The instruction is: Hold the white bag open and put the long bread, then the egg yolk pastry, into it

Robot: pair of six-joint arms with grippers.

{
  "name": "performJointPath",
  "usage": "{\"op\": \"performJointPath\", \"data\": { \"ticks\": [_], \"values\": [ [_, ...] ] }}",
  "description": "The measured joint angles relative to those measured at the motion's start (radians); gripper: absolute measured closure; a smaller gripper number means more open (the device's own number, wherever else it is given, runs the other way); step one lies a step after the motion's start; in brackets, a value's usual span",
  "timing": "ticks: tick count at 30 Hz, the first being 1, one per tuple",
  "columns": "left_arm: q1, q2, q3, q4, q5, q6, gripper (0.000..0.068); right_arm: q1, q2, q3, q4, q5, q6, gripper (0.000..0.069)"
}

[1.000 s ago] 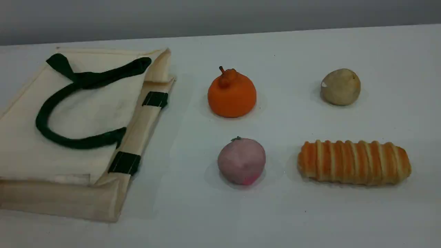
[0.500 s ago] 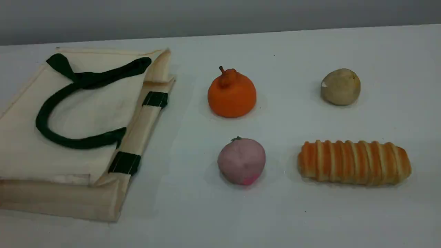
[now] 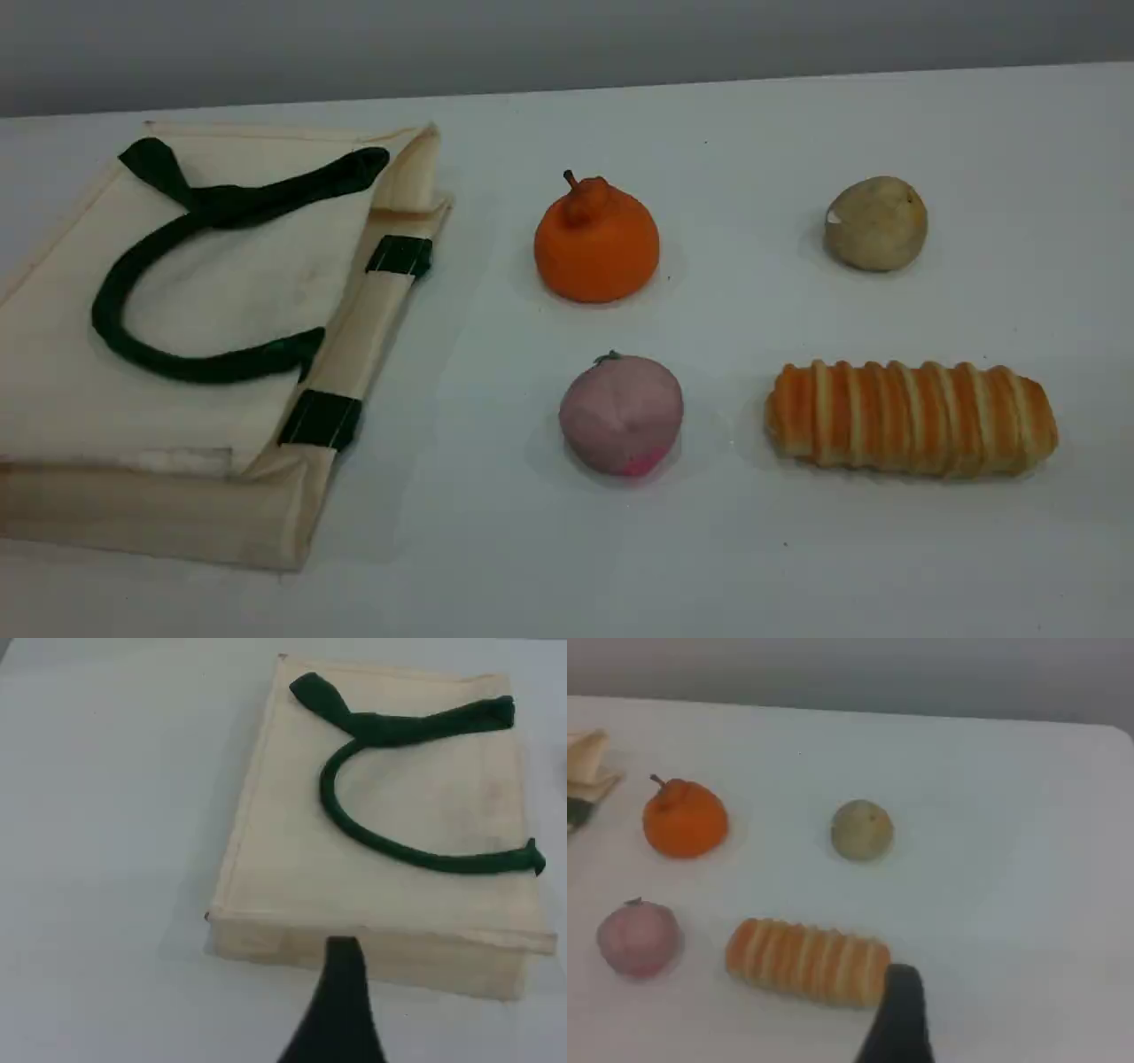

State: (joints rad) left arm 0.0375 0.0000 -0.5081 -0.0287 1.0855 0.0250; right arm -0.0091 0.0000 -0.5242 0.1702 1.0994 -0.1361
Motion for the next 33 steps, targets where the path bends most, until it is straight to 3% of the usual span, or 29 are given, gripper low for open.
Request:
{"op": "performJointPath", "data": {
  "ticks": [13,18,23,33],
  "values": [
    [0.0,0.027,-0.009,0.009,-0.021,-0.034,0.0118,0.014,0.0,-0.002,0.06,-0.088,0.043,0.0128],
    [0.0,0.16,-0.074,0.038,-0.108,-0.068,0.0118,0.08,0.064,-0.022,0.061,-0.218,0.049,0.0128],
    [0.0,0.374,-0.187,0.057,-0.144,-0.068,0.0118,0.093,0.261,-0.127,0.051,-0.27,0.049,0.0128],
    [0.0,0.935,-0.463,0.057,-0.24,-0.065,0.0118,0.093,0.761,-0.469,0.067,-0.235,0.049,0.0128]
  ]
}}
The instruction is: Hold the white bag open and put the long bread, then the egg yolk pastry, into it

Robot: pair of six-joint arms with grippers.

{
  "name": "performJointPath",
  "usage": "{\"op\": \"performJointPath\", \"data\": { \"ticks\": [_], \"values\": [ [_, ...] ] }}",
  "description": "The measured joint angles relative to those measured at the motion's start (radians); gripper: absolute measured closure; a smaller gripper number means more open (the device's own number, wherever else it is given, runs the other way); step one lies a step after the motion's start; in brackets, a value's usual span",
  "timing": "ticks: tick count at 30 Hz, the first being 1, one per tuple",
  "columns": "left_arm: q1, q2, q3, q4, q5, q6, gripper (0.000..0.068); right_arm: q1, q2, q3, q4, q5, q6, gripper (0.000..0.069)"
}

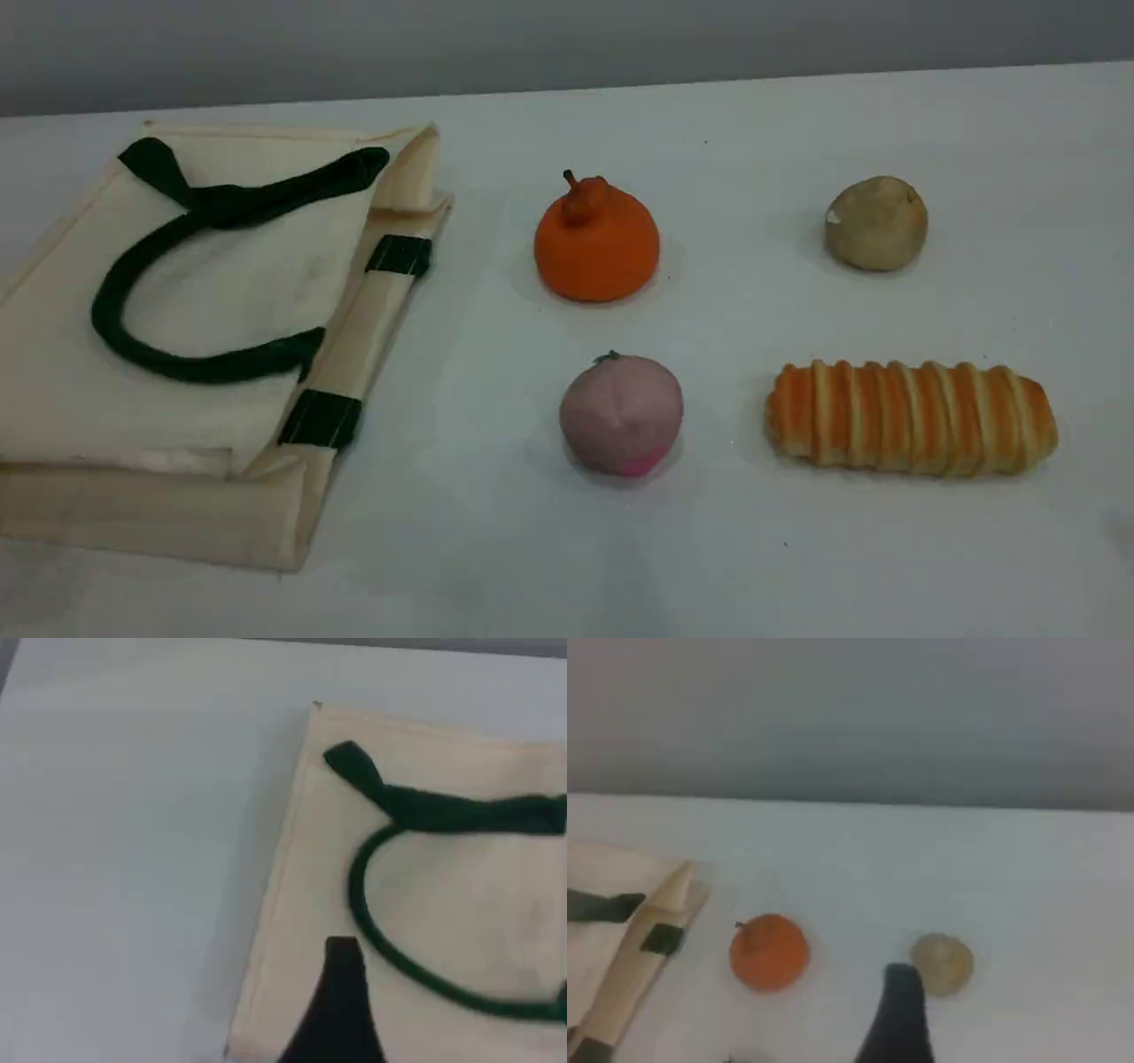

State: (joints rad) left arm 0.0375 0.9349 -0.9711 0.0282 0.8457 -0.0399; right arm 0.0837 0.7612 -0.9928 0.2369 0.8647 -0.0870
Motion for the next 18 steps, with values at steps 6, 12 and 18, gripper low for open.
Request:
{"op": "performJointPath", "data": {
  "ticks": [6,12,18],
  "values": [
    [0.0,0.324,-0.132,-0.003,-0.057,0.0,0.0118,0.0,0.253,-0.155,-0.003,-0.009,0.0,0.0128],
    [-0.002,0.589,-0.214,-0.005,-0.113,0.001,0.0118,0.0,0.403,-0.185,-0.004,-0.077,-0.003,0.0128],
    [-0.01,0.789,-0.231,-0.013,-0.145,0.001,0.0119,0.0,0.461,-0.184,-0.004,-0.118,-0.004,0.0128]
  ]
}}
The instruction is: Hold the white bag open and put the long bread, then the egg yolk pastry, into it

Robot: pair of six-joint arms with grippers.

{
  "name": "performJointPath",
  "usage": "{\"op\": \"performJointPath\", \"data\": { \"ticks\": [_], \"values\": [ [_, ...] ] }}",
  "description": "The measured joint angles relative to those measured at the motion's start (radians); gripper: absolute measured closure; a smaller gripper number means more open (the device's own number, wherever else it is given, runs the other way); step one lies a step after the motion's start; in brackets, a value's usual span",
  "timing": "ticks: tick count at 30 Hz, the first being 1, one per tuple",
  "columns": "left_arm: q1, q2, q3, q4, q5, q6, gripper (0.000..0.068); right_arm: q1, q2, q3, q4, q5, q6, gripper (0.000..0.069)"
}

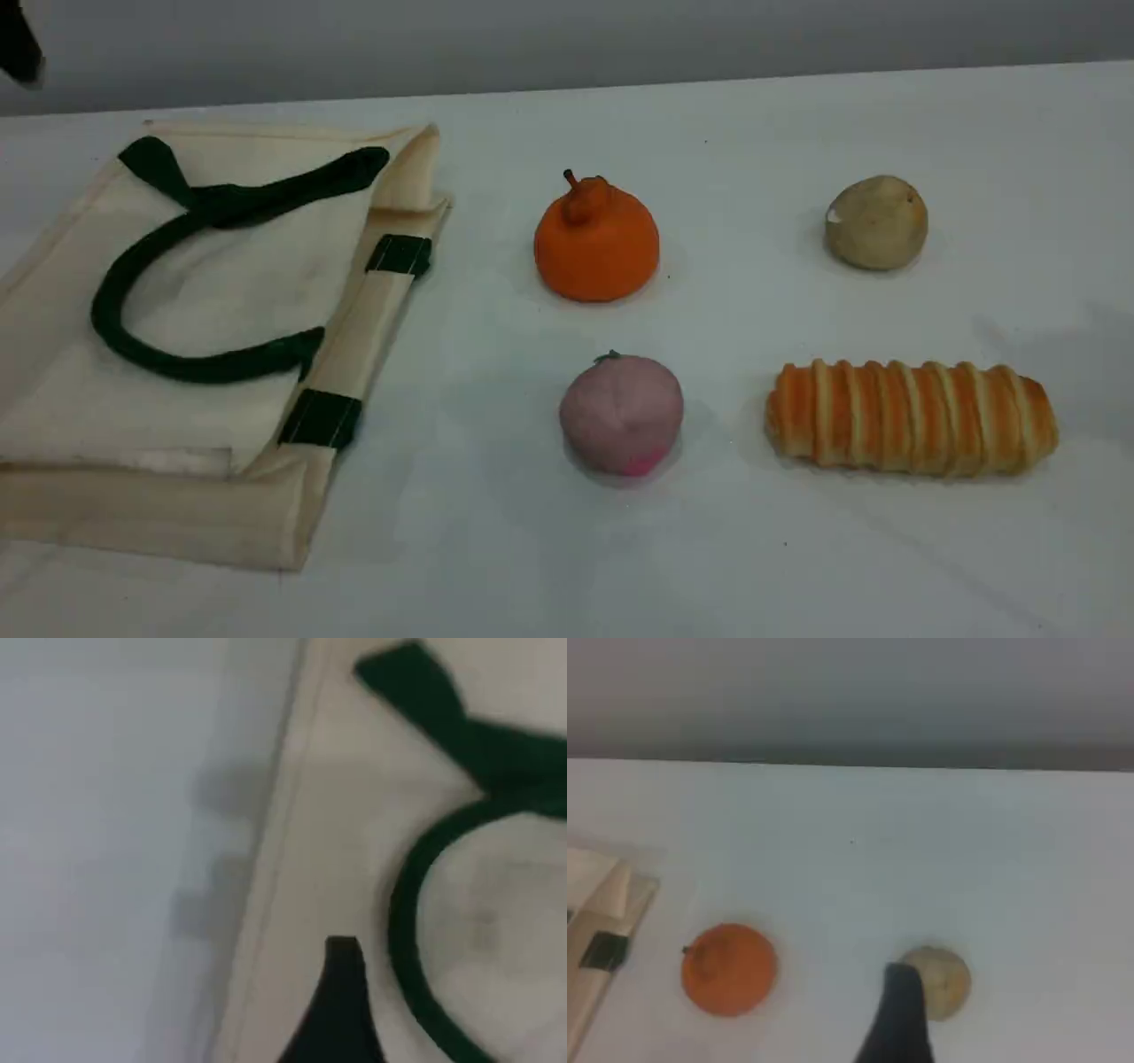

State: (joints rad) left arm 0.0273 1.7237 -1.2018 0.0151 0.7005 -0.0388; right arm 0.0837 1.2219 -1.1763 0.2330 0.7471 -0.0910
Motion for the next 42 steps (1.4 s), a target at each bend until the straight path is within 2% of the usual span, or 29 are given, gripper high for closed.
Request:
{"op": "performJointPath", "data": {
  "ticks": [7,13,32,36,39,42],
  "values": [
    [-0.054,0.163,0.0,-0.008,-0.067,0.008,0.012,0.0,0.006,0.001,0.0,-0.009,0.0,0.0128],
    [-0.054,0.255,0.0,0.019,-0.087,0.007,0.012,0.0,0.006,0.001,0.0,-0.009,-0.009,0.0128],
    [-0.054,0.37,-0.001,0.013,-0.152,0.004,0.0132,0.0,0.006,0.001,0.0,-0.005,-0.015,0.0128],
    [-0.054,0.37,-0.001,0.013,-0.152,0.004,0.0216,0.0,0.006,0.001,0.0,-0.003,-0.015,0.0128],
    [-0.054,0.37,-0.001,0.013,-0.151,0.004,0.0346,0.0,0.006,0.001,0.0,0.005,-0.015,0.0128],
    [-0.053,0.37,-0.001,0.013,-0.151,0.004,0.0515,0.0,0.006,0.001,0.0,0.01,-0.015,0.0128]
  ]
}}
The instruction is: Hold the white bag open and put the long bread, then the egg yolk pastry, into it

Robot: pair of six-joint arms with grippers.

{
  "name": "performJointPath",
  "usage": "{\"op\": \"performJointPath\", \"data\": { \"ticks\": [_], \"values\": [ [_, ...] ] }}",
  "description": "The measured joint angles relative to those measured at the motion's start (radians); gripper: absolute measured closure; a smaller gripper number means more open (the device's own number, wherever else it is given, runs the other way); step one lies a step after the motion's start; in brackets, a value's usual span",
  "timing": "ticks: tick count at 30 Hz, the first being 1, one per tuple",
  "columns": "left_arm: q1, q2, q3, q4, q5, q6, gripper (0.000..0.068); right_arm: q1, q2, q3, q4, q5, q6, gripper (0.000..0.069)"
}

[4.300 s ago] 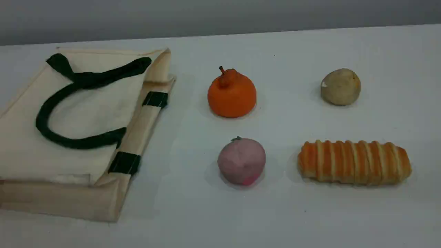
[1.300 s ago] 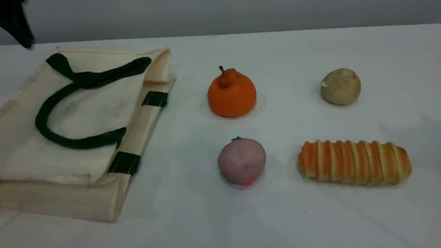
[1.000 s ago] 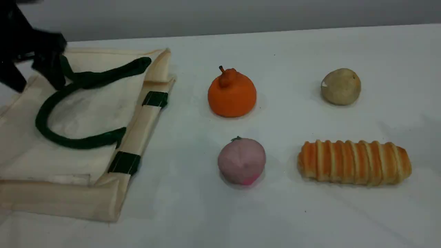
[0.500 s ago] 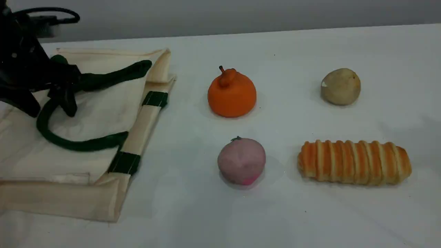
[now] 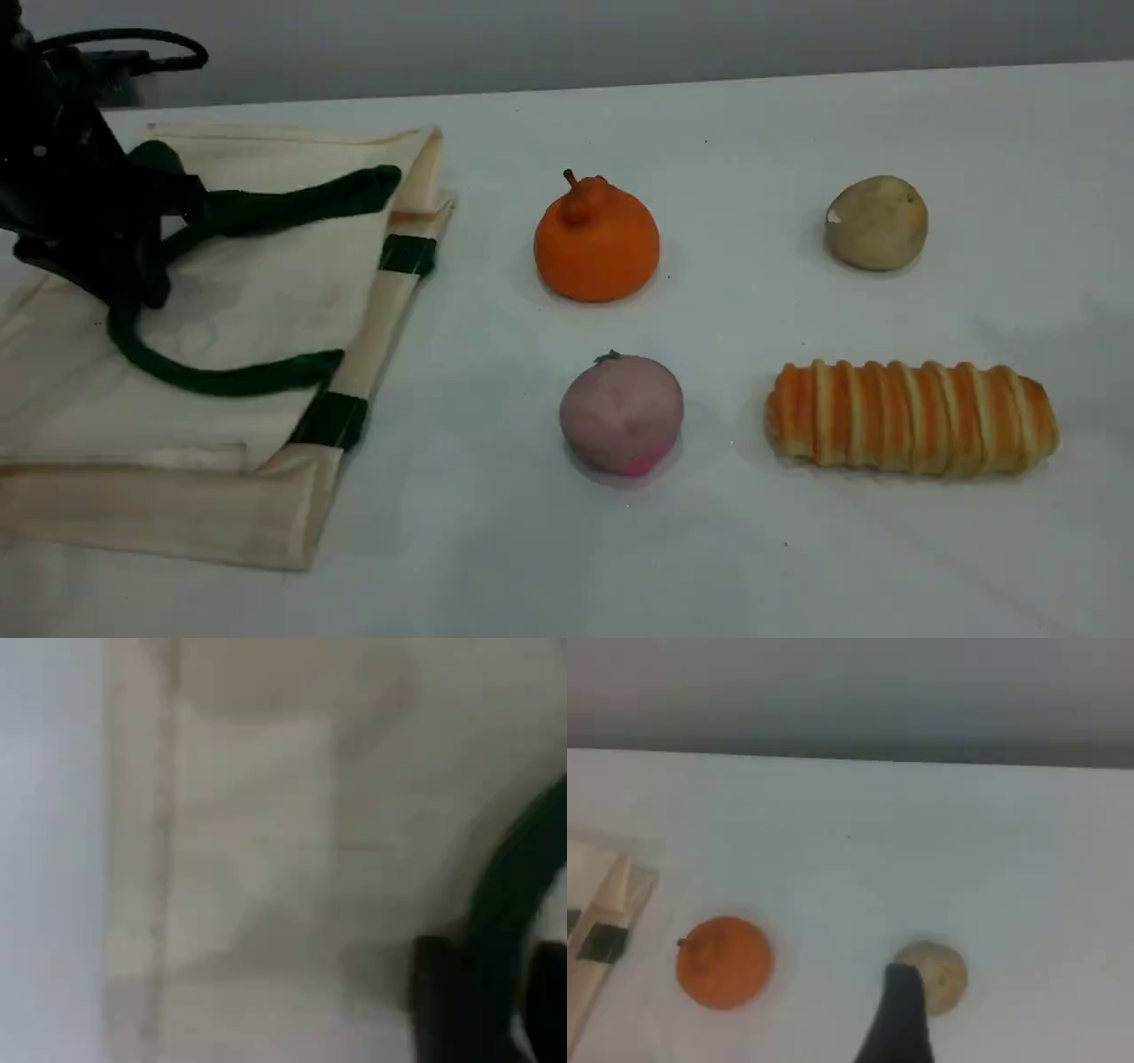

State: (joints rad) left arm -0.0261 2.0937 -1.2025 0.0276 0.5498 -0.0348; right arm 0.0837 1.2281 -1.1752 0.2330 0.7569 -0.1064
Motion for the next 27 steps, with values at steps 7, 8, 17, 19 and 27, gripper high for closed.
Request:
{"op": "performJointPath", "data": {
  "ticks": [7,8,17,19,27],
  "values": [
    [0.0,0.0,-0.026,-0.002,0.049,0.003,0.0598,0.0,0.0,0.0,0.0,0.005,0.0,0.0128],
    [0.0,0.0,-0.044,-0.002,0.072,0.009,0.0598,0.0,0.0,0.001,0.0,0.004,0.0,0.0128],
    [0.0,-0.001,-0.287,-0.019,0.358,0.136,0.0598,0.0,0.0,0.001,0.002,0.007,0.0,0.0128],
    [0.0,-0.001,-0.355,-0.043,0.427,0.17,0.0598,0.0,0.0,0.001,0.002,0.007,0.0,0.0128],
    [0.0,-0.004,-0.597,-0.193,0.672,0.313,0.0598,0.0,0.071,0.001,0.0,0.008,-0.005,0.0128]
  ]
}}
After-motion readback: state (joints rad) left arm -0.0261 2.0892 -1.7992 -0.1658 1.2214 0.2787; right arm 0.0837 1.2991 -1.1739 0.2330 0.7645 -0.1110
